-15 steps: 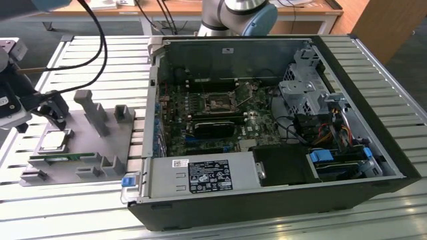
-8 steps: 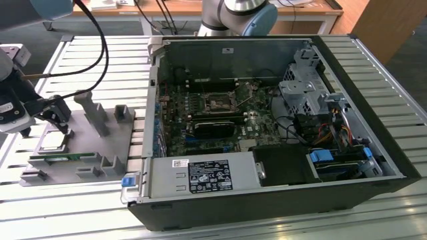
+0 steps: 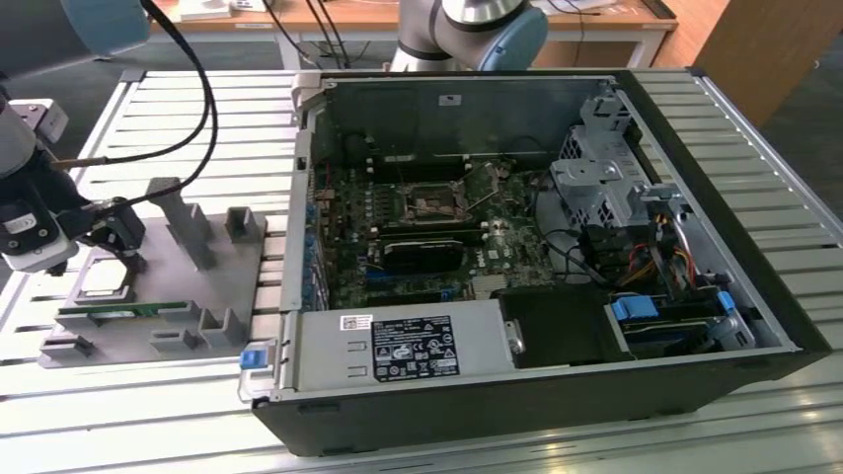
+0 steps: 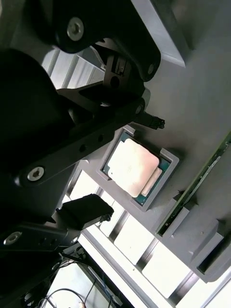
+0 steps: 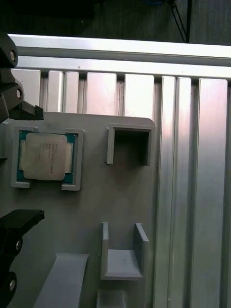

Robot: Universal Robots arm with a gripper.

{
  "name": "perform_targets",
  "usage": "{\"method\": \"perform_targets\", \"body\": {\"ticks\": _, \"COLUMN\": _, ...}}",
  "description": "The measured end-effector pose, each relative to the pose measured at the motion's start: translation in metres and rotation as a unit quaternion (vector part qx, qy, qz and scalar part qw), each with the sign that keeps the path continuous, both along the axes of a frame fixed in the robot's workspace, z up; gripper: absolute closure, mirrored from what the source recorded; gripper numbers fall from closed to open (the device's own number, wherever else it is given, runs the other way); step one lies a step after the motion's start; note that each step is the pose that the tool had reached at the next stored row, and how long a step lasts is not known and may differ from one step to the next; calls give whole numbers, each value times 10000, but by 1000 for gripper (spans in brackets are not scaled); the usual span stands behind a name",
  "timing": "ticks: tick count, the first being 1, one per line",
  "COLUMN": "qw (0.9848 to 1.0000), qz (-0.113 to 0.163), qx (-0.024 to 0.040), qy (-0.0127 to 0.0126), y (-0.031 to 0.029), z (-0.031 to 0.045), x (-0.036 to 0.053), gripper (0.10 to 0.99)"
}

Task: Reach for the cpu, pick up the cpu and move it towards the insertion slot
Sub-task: 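Pick up the cpu and move it towards the insertion slot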

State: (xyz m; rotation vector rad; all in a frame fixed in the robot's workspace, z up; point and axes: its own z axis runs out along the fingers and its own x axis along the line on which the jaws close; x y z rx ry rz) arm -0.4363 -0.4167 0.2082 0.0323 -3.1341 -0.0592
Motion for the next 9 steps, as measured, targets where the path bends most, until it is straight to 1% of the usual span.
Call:
{"method": "perform_targets", "body": {"ticks": 2, "qw": 10000, "qz": 0, "qx": -1, "qy": 0, "y": 0, "z": -26, "x": -2, "gripper": 263}}
{"method": "perform_targets", "body": {"ticks": 4, "qw": 10000, "qz": -1, "qx": -1, "qy": 0, "y": 1, "z": -46, "x": -29, "gripper": 263}}
{"method": "perform_targets", "body": {"ticks": 6, "qw": 10000, "qz": 0, "qx": -5, "qy": -1, "y": 12, "z": -62, "x": -48, "gripper": 263}}
{"method": "perform_targets", "body": {"ticks": 9, "qw": 10000, "qz": -8, "qx": -13, "qy": 1, "y": 31, "z": -91, "x": -55, "gripper": 263}}
